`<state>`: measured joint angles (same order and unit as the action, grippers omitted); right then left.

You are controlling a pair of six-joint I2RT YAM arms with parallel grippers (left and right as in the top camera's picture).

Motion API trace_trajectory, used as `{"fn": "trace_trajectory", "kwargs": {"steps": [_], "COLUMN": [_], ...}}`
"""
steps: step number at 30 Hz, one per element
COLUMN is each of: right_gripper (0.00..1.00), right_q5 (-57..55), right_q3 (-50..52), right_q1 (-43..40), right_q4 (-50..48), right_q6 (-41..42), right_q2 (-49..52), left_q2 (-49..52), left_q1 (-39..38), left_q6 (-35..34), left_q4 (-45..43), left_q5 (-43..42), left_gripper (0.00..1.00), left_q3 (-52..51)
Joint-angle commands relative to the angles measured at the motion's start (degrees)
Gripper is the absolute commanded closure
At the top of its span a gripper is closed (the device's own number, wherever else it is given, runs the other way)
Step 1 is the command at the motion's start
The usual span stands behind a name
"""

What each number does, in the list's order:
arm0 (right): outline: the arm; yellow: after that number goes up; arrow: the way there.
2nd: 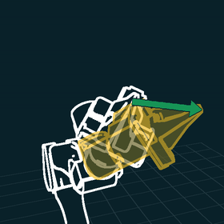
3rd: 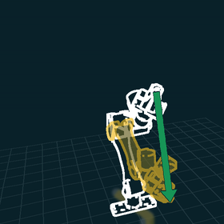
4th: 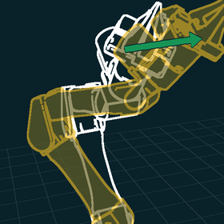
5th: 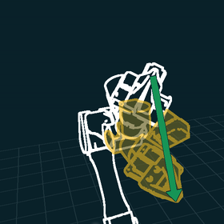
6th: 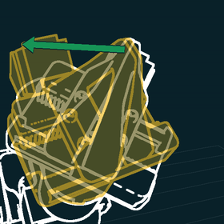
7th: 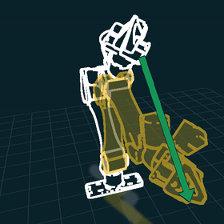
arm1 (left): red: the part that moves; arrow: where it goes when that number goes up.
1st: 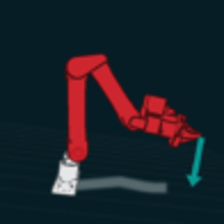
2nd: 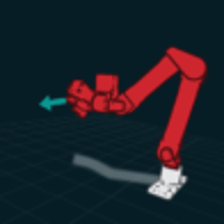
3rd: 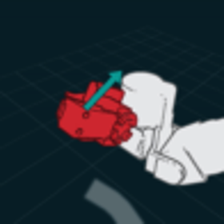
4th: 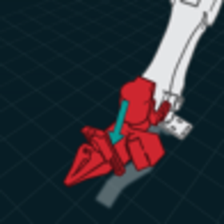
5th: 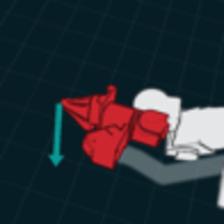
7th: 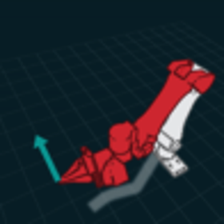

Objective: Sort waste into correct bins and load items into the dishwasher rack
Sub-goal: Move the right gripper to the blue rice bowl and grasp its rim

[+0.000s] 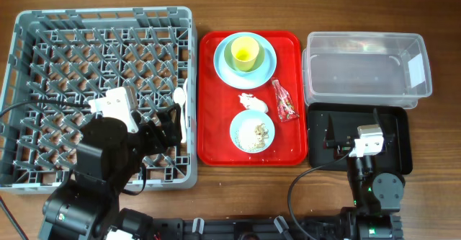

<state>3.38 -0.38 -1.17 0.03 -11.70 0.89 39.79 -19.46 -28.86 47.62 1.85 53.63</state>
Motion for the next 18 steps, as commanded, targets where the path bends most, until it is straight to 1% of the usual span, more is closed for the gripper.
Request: {"fn": "trace_trajectory", "kwargs": {"steps": [1,3,4,5,7,9,10,12,13,15,17,18], "right_gripper": [0.00,0.01,0.00,0.00,0.00,0.00,0.00,0.00,0.00,0.00,0.00,0.00], "right_q5": [1.92,7.10,11.56,12.96,12.83,12.85,12.85,12.96,14.40,16.90,21.66,24.55], "right_q3": [0.07,0.07,-0.76,-2.27,-7.67,-15.08,-20.63,-30.21,-37.53,-48.87,-59.95,-63.41], "right_q1": [0.24,0.24,0.24,0.24,0.24,0.24,0.24,0.24,0.24,0.26,0.26,0.26], "right_q4": [-0.44,-3.93,-5.55,-4.85,-1.07,4.33,8.13,14.08,18.82,29.53,42.05,46.07], "right_q6": [0.11,3.72,6.16,7.13,9.64,11.56,11.82,11.76,11.91,11.91,11.91,11.91], "right_q2": [-0.24,-0.24,-0.24,-0.24,0.46,2.47,4.87,11.39,17.88,28.37,39.28,43.21], "left_q2": [0.09,0.09,0.09,0.09,0.11,0.11,0.11,0.11,0.11,0.11,0.11,0.11], "left_q1": [0.37,0.35,0.35,0.35,0.35,0.35,0.37,0.35,0.35,0.35,0.35,0.37], "left_q6": [-0.33,-0.33,-0.33,-0.33,-0.33,-0.33,-0.33,-0.33,-0.33,-0.33,-0.33,-0.33], "left_q4": [0.07,0.07,0.07,0.07,0.07,0.07,0.07,0.07,0.07,0.07,0.07,0.07], "left_q5": [0.79,0.79,0.79,0.79,0.79,0.79,0.79,0.79,0.79,0.79,0.79,0.79], "left_gripper": [0.00,0.00,0.00,0.00,0.00,0.00,0.00,0.00,0.00,0.00,0.00,0.00], "left_q3": [0.87,0.87,0.87,0.87,0.87,0.87,0.87,0.87,0.87,0.87,0.87,0.87]}}
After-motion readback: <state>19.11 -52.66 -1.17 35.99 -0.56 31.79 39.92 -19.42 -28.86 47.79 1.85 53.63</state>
